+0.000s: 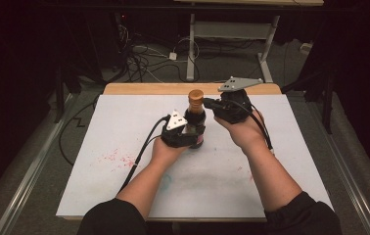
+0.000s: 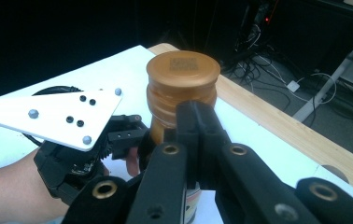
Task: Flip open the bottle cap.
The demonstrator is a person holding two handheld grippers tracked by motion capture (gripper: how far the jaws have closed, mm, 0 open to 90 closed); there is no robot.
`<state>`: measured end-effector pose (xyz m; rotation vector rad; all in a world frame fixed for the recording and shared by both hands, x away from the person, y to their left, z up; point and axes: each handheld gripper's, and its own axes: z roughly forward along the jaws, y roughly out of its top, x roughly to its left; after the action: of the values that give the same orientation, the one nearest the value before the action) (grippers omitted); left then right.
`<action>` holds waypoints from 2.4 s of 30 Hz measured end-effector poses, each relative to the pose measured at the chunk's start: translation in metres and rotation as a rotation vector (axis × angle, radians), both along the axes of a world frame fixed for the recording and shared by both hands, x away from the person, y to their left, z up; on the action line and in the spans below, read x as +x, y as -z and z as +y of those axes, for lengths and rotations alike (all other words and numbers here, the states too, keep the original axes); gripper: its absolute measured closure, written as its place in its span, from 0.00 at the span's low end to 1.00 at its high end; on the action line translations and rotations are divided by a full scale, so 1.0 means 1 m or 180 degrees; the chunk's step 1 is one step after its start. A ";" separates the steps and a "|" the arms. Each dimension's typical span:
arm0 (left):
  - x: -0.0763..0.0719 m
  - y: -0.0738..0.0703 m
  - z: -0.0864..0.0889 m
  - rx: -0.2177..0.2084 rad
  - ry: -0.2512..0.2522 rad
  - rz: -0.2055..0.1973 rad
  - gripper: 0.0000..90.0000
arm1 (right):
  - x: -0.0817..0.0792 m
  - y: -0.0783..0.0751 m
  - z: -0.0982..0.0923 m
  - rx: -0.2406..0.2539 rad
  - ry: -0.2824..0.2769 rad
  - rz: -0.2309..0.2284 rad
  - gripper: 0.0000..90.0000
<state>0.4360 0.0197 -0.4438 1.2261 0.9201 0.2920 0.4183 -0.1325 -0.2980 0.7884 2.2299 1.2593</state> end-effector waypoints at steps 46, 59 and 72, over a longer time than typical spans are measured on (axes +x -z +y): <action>0.000 0.001 0.000 -0.0059 -0.0028 0.0002 0.33 | 0.003 -0.013 0.009 0.0170 0.0012 -0.0135 1.00; -0.001 0.001 0.000 -0.0065 -0.0026 -0.0004 0.33 | 0.006 -0.017 0.014 0.0173 0.0012 -0.0165 1.00; 0.000 0.002 0.000 -0.0092 -0.0029 -0.0018 0.33 | 0.013 -0.025 0.033 0.0173 -0.0040 -0.0159 1.00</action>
<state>0.4356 0.0194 -0.4455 1.1942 0.9224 0.2882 0.4317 -0.0993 -0.2731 0.7557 2.1727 1.3361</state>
